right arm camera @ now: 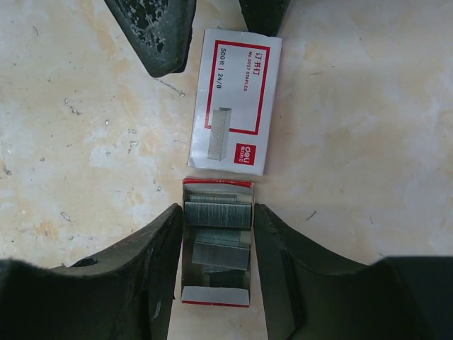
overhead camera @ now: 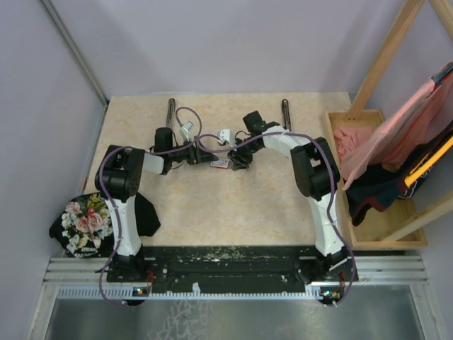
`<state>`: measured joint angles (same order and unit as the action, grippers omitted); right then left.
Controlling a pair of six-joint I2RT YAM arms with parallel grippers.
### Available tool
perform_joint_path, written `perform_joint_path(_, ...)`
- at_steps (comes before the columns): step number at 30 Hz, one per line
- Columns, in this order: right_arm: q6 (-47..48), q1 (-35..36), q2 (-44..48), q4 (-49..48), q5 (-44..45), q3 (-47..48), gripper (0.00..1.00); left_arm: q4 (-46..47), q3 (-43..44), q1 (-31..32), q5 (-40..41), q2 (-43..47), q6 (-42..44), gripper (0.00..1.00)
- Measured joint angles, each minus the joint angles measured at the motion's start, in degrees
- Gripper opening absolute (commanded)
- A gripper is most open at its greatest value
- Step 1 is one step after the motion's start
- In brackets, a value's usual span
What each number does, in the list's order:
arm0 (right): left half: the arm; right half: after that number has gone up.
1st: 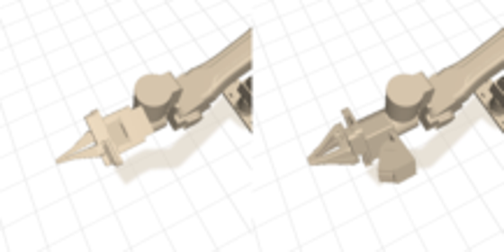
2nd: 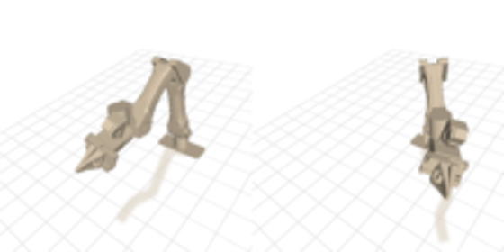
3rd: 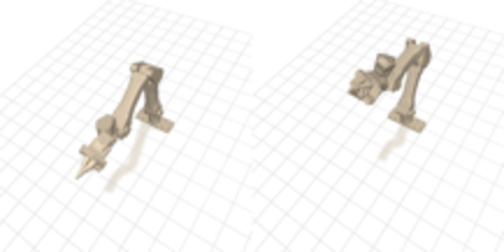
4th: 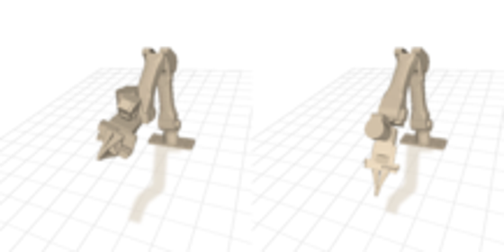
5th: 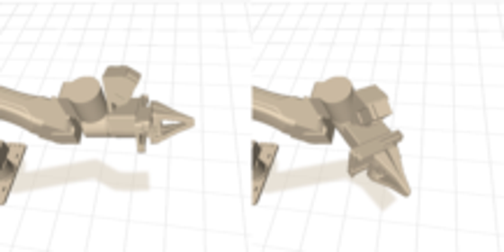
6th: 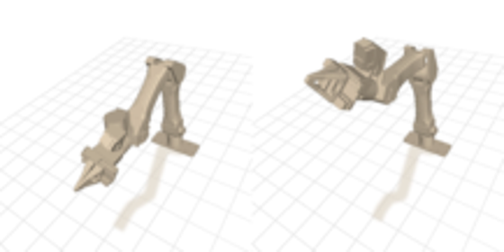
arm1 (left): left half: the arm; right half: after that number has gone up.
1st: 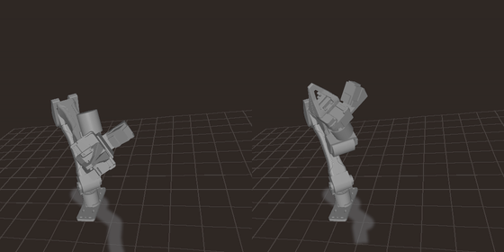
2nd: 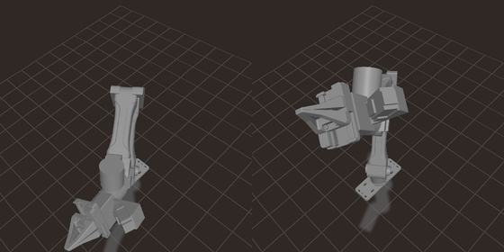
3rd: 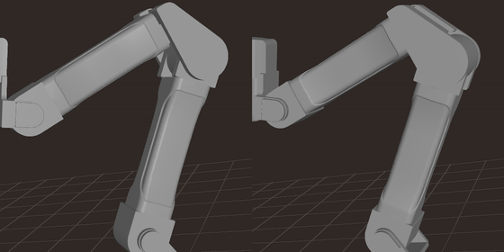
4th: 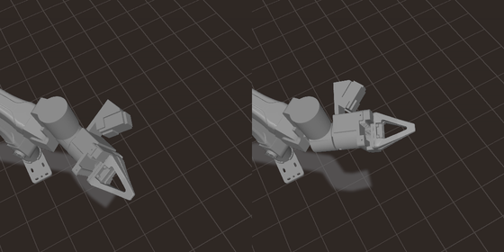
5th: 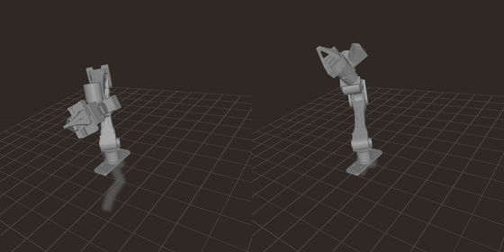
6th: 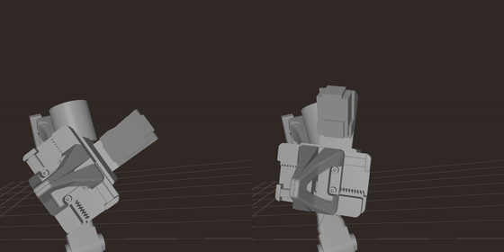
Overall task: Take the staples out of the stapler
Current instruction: Close the staple box at the center of the board.
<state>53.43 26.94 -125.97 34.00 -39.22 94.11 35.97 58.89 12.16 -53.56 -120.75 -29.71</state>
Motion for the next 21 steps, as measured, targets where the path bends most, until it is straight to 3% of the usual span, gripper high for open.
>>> perform_joint_path(21,-4.0,0.9,0.6,-3.4,2.3,-1.1,0.45,0.3,-0.3,0.1,0.1,0.2,0.0,0.85)
